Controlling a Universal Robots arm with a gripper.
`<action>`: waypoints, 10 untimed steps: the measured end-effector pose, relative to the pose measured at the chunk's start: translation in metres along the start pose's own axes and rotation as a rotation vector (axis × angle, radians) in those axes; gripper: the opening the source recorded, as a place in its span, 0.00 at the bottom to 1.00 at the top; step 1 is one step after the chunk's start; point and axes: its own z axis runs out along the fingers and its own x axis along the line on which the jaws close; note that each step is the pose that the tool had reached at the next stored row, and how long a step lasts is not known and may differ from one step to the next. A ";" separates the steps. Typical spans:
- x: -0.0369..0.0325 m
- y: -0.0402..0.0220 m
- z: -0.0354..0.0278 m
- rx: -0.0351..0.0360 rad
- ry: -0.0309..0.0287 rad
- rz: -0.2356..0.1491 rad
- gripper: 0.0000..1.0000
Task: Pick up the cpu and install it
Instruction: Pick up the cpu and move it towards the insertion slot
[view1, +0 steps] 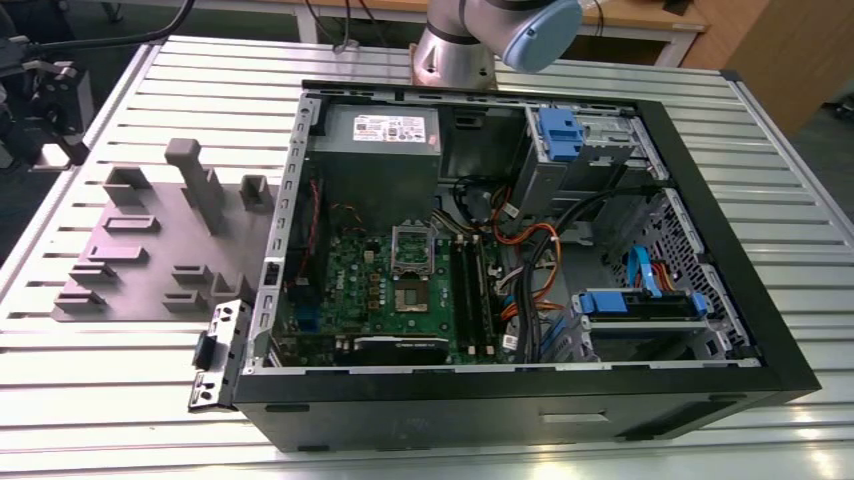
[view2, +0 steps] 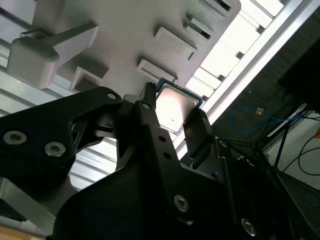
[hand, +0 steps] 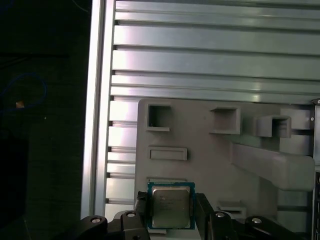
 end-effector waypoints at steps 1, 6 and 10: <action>0.0000 0.0000 -0.0003 0.0000 -0.0001 0.000 0.47; 0.0000 0.0001 -0.0024 -0.0001 0.0000 0.000 0.47; 0.0000 0.0001 -0.0044 -0.0001 0.0000 0.000 0.47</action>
